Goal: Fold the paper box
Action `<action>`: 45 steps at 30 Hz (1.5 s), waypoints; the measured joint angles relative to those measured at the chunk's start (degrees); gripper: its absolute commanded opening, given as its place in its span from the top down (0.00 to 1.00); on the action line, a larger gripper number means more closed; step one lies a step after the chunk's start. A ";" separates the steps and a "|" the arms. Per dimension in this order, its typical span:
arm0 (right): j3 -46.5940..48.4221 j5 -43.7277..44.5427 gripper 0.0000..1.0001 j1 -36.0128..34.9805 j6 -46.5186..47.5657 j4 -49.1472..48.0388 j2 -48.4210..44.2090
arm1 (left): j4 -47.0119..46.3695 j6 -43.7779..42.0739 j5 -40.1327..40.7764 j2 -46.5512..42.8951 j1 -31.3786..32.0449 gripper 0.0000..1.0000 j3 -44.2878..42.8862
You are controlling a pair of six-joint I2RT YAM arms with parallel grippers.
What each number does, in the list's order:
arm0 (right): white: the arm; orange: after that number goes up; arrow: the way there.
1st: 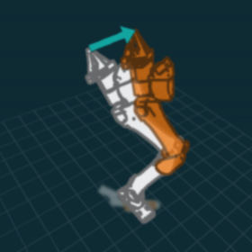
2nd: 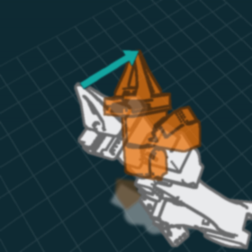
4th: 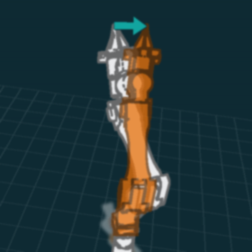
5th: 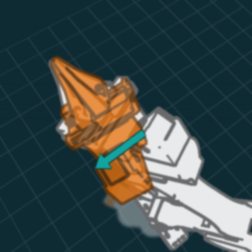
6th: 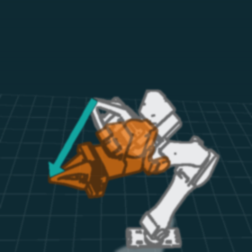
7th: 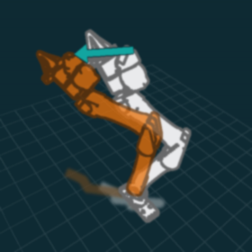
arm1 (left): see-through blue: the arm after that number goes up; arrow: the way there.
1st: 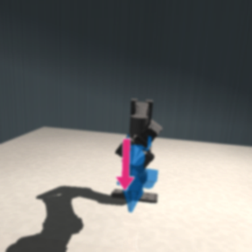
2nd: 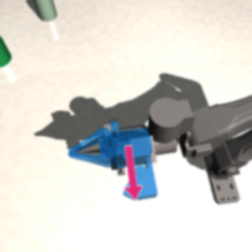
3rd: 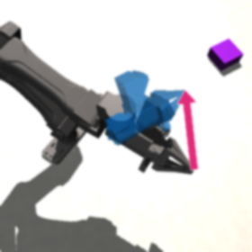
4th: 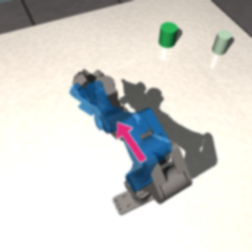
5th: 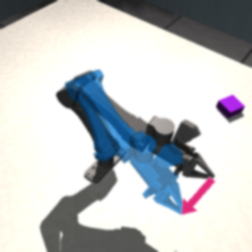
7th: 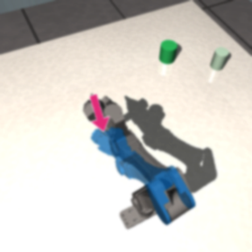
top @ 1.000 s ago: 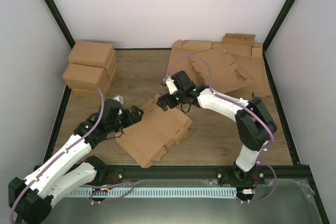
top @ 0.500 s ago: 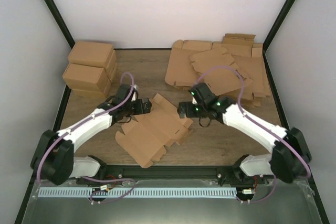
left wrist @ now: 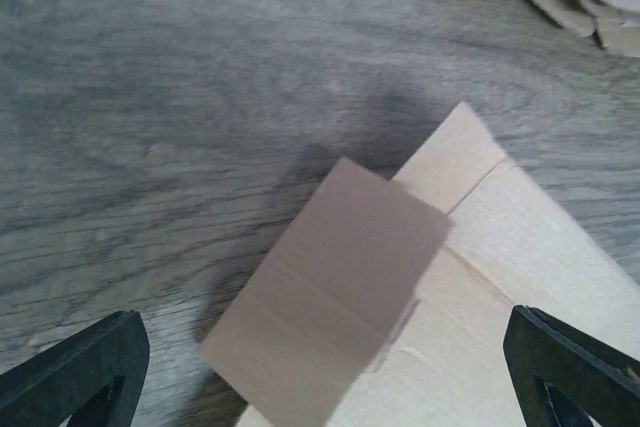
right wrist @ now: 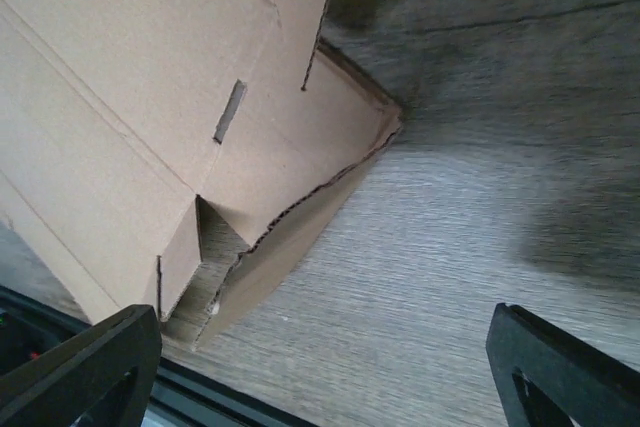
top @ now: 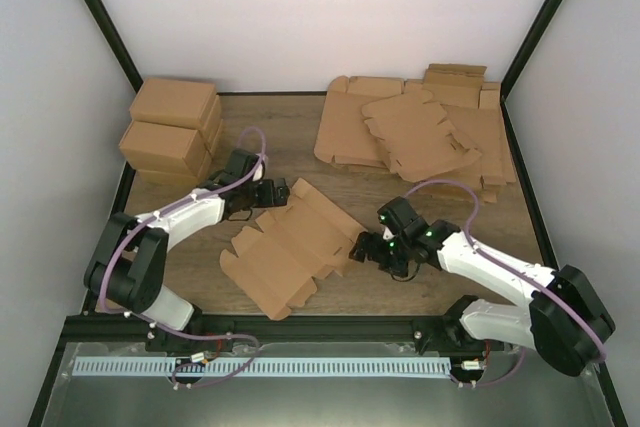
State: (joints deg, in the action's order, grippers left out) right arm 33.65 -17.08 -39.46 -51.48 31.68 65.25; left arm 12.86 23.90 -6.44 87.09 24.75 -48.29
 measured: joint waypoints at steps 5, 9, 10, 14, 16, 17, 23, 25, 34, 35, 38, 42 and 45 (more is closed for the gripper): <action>-2.43 -4.48 0.06 0.02 -3.74 -5.73 0.48 | -1.97 0.13 -4.37 1.73 -3.08 0.00 2.84; -4.72 -8.76 0.06 0.37 -6.14 -12.98 1.90 | -2.62 0.28 -6.93 1.92 -3.82 0.00 5.07; -4.87 -9.35 0.06 0.39 -6.54 -14.19 2.93 | -2.71 0.28 -7.30 1.92 -3.82 0.00 5.40; -4.94 -10.71 0.07 0.83 -7.48 -18.05 6.99 | -3.28 0.52 -8.11 1.92 -3.98 0.00 6.47; -4.94 -11.89 0.07 2.14 -7.34 -19.87 9.09 | -4.28 0.98 -8.61 1.77 -4.17 0.00 7.45; -4.92 -13.03 0.07 3.21 -7.06 -20.85 10.23 | -5.03 1.18 -8.81 1.62 -4.22 0.00 7.89; -1.31 -17.16 0.05 7.91 -0.92 -24.22 16.46 | -10.25 2.95 -10.40 -0.63 -4.55 0.00 12.07; 0.66 -18.97 0.05 9.27 1.77 -24.90 19.26 | -10.78 3.39 -11.32 -1.31 -4.57 0.00 12.92; 15.63 -18.03 0.03 15.63 14.40 -22.34 32.11 | -8.66 8.52 -14.56 -9.86 -3.34 0.00 19.63; 17.11 -17.29 0.03 15.76 15.76 -22.05 33.00 | -8.52 9.73 -14.56 -11.63 -2.36 0.00 21.00; 20.11 -15.67 0.03 16.20 19.65 -21.46 34.40 | -8.50 14.32 -14.23 -16.39 2.89 0.00 24.50; 22.58 -13.77 0.02 16.20 24.68 -19.54 34.77 | -7.54 20.70 -14.21 -20.92 10.78 0.00 27.08; 24.30 -11.61 0.00 16.17 27.85 -17.62 34.91 | -4.37 23.65 -12.83 -23.30 13.81 0.00 26.80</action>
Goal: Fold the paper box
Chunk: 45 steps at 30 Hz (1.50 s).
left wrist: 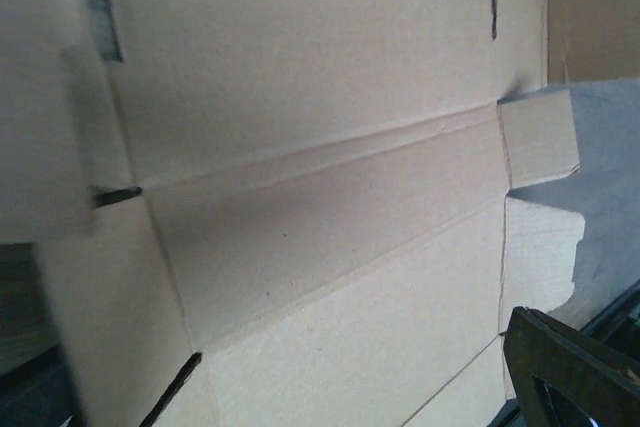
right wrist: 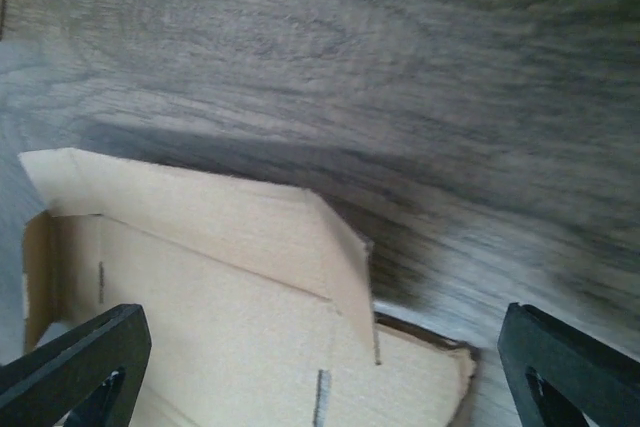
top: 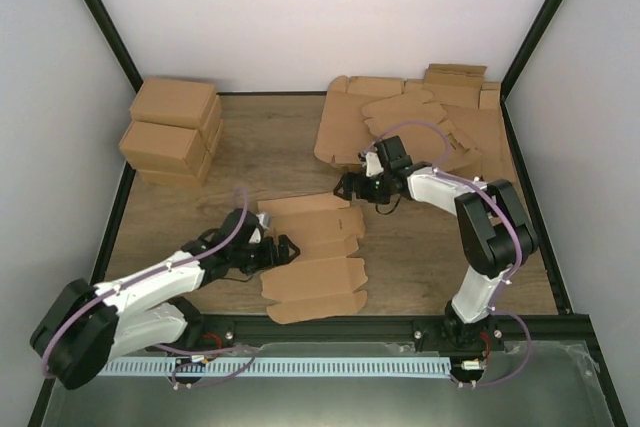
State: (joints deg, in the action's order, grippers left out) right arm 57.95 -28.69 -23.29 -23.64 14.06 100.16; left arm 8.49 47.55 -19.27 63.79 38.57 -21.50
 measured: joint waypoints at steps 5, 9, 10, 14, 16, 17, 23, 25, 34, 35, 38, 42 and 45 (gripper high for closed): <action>0.70 6.78 0.00 0.02 3.34 4.48 -2.32 | 8.04 0.76 8.09 -7.93 -0.07 0.00 -3.30; 0.22 9.79 0.00 0.00 4.15 8.09 -8.00 | 11.74 -1.25 10.25 -7.96 -3.43 0.00 -8.37; -0.26 9.66 0.00 0.00 4.33 8.52 -9.66 | 12.72 -2.29 10.67 -6.95 -4.07 0.00 -9.99; -4.74 6.27 0.02 -0.04 4.59 9.99 -18.16 | 16.59 -8.79 11.10 -0.50 -7.10 0.00 -19.17; -8.00 3.06 0.05 -0.22 4.57 10.86 -23.06 | 16.55 -11.85 8.85 2.73 -10.62 0.00 -22.99; -9.51 1.18 0.06 -0.35 4.48 11.17 -25.38 | 16.22 -13.09 8.04 4.15 -12.33 0.00 -24.20; -17.73 -11.30 0.14 -4.11 0.39 8.55 -35.78 | 16.02 -21.66 5.55 16.57 -16.92 0.00 -32.06; -20.63 -13.42 0.21 -8.28 -2.01 6.49 -37.13 | 15.63 -24.11 4.70 21.16 -16.92 0.00 -34.16; -33.14 -16.68 0.92 -16.57 -10.67 -2.19 -37.22 | 16.65 -32.85 -0.59 34.21 -16.55 0.01 -41.97; -33.92 -16.92 0.96 -16.61 -11.45 -2.91 -36.70 | 16.85 -33.53 -0.83 35.87 -16.39 0.02 -44.06; -34.25 -17.42 0.99 -16.83 -11.87 -4.48 -34.05 | 16.96 -35.54 -1.70 40.54 -15.69 0.02 -49.33; -34.25 -17.35 0.99 -16.98 -11.74 -5.79 -31.63 | 17.99 -38.38 -2.54 45.03 -15.17 0.02 -52.74; -34.25 -17.33 0.99 -17.00 -11.74 -6.84 -29.86 | 19.65 -40.79 -3.17 47.71 -15.04 0.07 -54.34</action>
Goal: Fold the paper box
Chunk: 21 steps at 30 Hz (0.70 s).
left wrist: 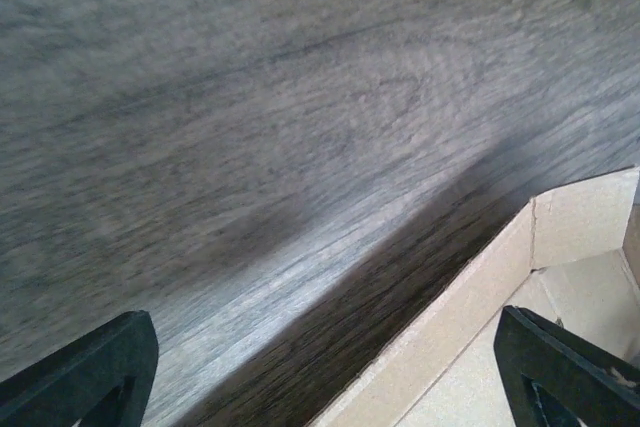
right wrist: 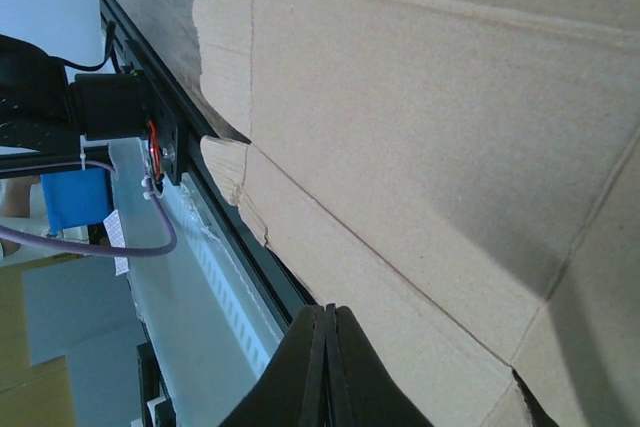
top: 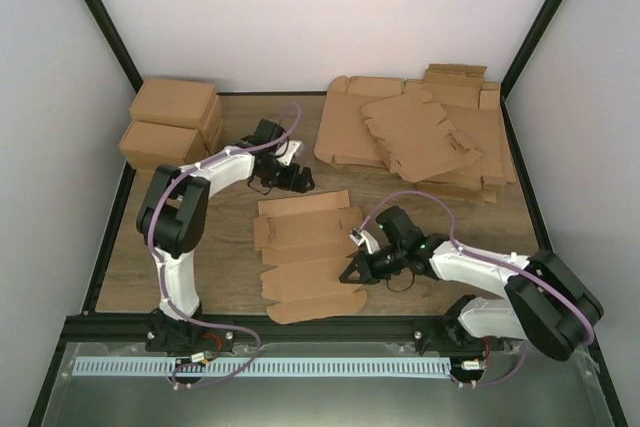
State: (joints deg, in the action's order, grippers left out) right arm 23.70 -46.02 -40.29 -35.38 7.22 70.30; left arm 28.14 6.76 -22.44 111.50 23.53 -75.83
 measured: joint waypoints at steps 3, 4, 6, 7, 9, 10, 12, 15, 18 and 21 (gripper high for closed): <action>0.02 0.22 0.99 -0.13 0.00 -0.57 1.81 | 1.16 -1.86 -1.60 1.77 0.02 0.14 -0.72; 0.02 0.44 0.99 -0.20 0.00 -0.74 2.58 | 1.49 -2.43 -2.29 2.21 0.07 0.16 -0.72; 0.07 1.03 0.99 -0.31 0.00 -0.90 4.07 | 2.10 -2.99 -3.56 2.80 0.26 0.18 -0.72; 0.13 1.31 0.99 -0.35 0.00 -0.92 4.76 | 2.40 -3.34 -4.26 3.08 0.44 0.19 -0.72; 0.55 1.88 0.99 -0.35 0.02 -0.85 6.25 | 2.69 -3.89 -5.68 3.30 0.98 0.24 -0.72; 0.98 2.45 0.99 -0.35 0.15 -0.81 7.26 | 2.75 -4.07 -6.32 3.30 1.38 0.27 -0.70; 2.08 3.74 0.99 -0.35 0.72 -0.28 8.83 | 2.84 -4.42 -7.13 3.30 2.43 0.31 -0.66; 4.96 7.69 0.99 -0.35 2.21 2.03 10.75 | 2.36 -4.55 -7.30 3.08 4.04 0.39 0.17; 7.93 11.89 0.99 0.46 4.28 4.24 11.74 | 2.03 -4.57 -6.88 1.66 4.74 0.49 2.56; 9.49 14.99 0.99 1.38 6.29 5.81 12.11 | 1.95 -3.78 -5.92 -1.07 4.76 0.49 5.27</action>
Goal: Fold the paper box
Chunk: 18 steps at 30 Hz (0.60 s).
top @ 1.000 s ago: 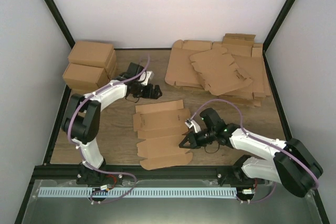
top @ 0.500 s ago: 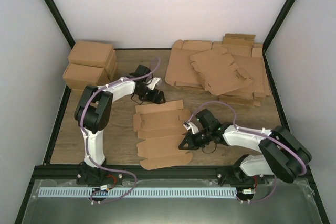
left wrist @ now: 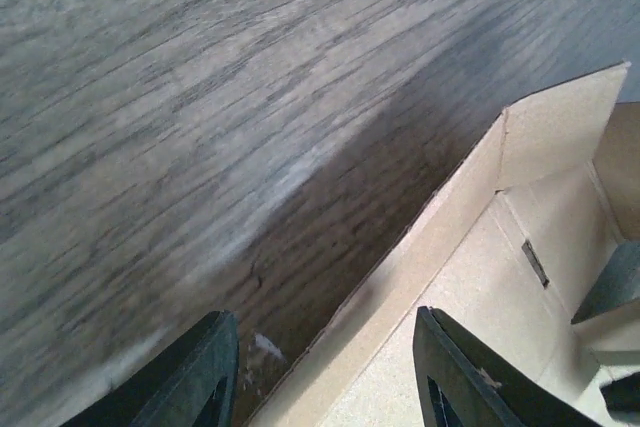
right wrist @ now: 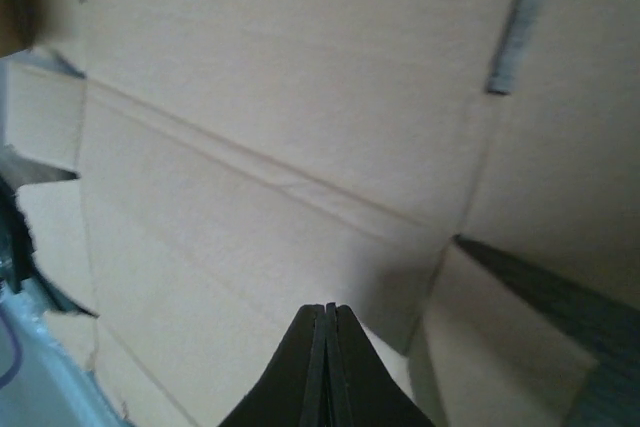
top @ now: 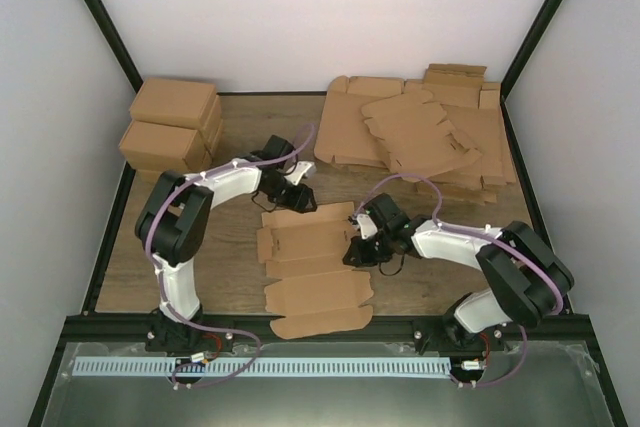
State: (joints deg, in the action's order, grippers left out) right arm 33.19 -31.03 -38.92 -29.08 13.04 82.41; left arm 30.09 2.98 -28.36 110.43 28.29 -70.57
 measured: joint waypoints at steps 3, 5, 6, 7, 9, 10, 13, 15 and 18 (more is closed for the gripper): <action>0.63 2.12 0.99 0.61 1.55 1.25 0.81 | -0.44 0.48 0.81 -2.97 0.57 0.49 2.34; 0.63 2.91 0.99 0.79 2.54 1.99 1.66 | -0.48 1.03 1.09 -5.42 1.51 0.50 4.13; 0.63 2.97 0.99 0.85 2.60 2.03 1.77 | -0.48 1.20 1.07 -6.38 2.01 0.54 4.79; 0.70 2.97 0.99 0.90 2.80 2.03 2.19 | -0.48 1.36 1.09 -7.30 2.60 0.57 5.40; 1.07 2.99 0.99 0.92 3.15 2.10 2.60 | -0.48 1.64 1.20 -8.55 3.52 0.61 6.34; 1.33 3.02 0.99 0.90 3.39 2.16 2.82 | -0.44 1.97 1.29 -8.96 3.89 0.62 6.69; 1.99 3.17 0.99 0.90 3.89 2.38 3.41 | -0.22 2.36 2.45 -9.75 5.16 0.65 7.56; 2.27 3.37 0.99 0.90 4.20 2.45 3.56 | 0.26 2.34 3.89 -10.32 6.12 0.70 7.82; 2.78 4.07 0.99 0.92 4.72 2.47 3.69 | 1.05 2.43 6.82 -11.13 7.23 0.65 7.85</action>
State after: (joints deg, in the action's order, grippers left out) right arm 35.97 -26.96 -38.00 -24.36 15.51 86.11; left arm 31.14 5.41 -21.54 99.31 35.53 -62.72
